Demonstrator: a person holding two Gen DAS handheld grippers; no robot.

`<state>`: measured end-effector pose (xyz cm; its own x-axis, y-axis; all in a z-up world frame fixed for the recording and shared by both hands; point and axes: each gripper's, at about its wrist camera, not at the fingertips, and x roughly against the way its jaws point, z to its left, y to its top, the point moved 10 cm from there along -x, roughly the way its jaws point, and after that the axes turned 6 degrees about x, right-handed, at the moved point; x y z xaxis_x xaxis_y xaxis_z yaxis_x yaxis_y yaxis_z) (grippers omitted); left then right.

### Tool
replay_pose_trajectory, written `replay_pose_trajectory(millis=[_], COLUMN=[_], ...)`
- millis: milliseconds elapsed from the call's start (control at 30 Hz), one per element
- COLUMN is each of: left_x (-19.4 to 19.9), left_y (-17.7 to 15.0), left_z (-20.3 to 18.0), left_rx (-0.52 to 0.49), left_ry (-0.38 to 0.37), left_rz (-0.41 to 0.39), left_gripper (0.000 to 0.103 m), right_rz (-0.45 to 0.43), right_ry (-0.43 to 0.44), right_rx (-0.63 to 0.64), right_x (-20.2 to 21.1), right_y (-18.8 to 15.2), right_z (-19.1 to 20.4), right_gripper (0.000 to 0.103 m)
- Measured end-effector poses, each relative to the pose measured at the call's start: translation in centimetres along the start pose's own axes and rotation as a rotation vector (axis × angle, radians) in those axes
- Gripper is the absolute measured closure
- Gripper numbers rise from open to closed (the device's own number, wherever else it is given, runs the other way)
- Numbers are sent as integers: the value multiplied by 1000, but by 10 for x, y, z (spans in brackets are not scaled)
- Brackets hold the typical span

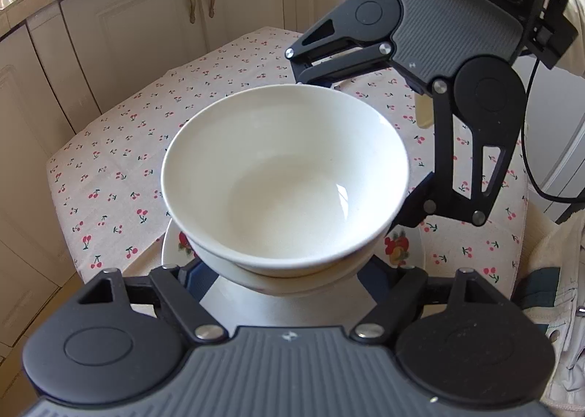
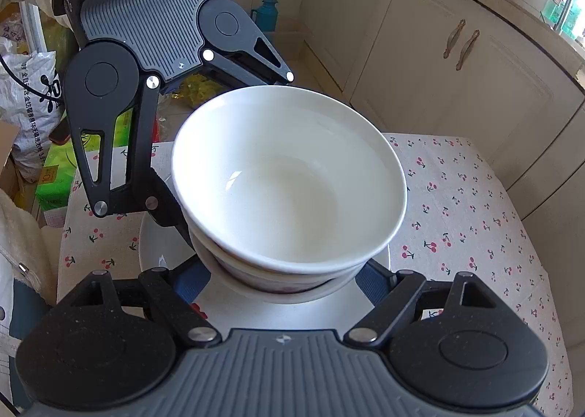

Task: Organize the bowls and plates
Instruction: 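Lower the bowl stack onto the plates and open both tools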

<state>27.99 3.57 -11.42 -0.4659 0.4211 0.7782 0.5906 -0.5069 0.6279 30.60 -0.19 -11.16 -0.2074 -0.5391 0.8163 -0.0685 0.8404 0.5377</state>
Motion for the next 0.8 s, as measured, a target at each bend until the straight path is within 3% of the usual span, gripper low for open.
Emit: replay_pose_trajectory(millis=[800], left_x=[-6], left_y=[0], left_z=[2], left_rx=[4], left_ry=[-7], left_rz=[6], left_gripper=[22], right_rz=[1], right_ry=[42], right_rx=[-50], right_x=[-2], right_y=[-5], right_z=[3], right_gripper=[14])
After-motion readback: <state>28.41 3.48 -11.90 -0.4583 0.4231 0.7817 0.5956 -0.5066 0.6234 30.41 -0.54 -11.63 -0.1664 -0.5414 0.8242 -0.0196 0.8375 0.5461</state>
